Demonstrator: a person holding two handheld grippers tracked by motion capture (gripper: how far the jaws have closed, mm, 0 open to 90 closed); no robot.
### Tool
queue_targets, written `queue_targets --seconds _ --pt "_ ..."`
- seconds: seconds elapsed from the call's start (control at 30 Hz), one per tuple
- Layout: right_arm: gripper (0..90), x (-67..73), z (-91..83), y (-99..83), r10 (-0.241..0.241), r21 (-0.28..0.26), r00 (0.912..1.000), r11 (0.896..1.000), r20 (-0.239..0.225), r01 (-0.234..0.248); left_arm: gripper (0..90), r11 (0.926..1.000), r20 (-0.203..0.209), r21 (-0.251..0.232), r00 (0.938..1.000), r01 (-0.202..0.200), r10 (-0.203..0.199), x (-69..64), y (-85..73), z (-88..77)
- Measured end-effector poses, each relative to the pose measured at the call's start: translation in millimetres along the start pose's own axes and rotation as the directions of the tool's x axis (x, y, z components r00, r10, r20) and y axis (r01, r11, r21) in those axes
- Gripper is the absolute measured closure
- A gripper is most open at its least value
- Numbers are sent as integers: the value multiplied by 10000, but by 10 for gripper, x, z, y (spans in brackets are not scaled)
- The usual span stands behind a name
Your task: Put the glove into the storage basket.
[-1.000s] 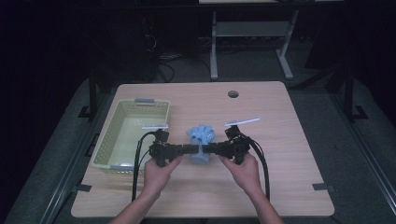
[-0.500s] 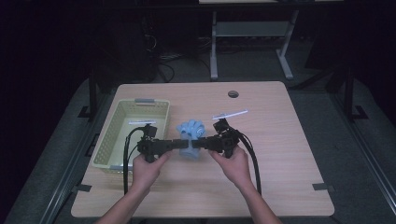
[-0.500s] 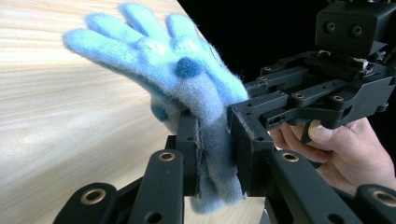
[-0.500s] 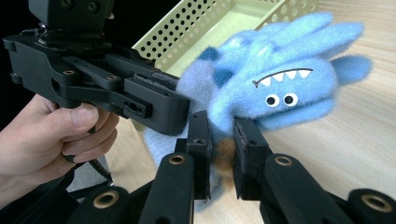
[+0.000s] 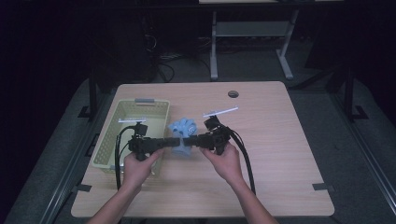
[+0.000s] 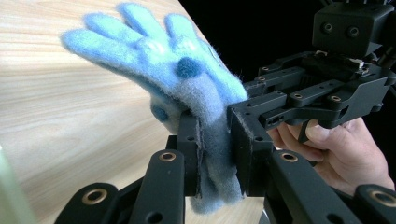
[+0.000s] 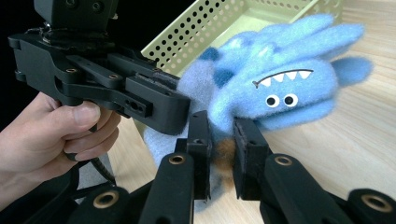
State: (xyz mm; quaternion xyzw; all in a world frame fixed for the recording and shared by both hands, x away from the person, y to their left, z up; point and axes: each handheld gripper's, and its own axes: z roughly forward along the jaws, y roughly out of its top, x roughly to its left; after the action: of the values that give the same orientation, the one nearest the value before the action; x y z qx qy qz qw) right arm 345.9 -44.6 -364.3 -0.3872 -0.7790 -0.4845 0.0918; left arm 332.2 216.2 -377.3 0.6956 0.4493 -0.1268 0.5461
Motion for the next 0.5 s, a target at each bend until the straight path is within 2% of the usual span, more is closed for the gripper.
queue_targets --seconds 0.3,0.4,0.5 --pt "787 93 219 115 -188 -137 9996 9997 -222 185 766 9994 150 -213 9995 282 -278 150 48 -244" --pt "787 121 323 155 -169 -110 9990 9998 -404 165 774 9997 -62 -164 9999 155 -156 196 59 -348" --pt "787 167 427 203 -265 -69 9985 9996 -482 262 778 9994 -164 -261 9995 248 -252 241 69 -459"
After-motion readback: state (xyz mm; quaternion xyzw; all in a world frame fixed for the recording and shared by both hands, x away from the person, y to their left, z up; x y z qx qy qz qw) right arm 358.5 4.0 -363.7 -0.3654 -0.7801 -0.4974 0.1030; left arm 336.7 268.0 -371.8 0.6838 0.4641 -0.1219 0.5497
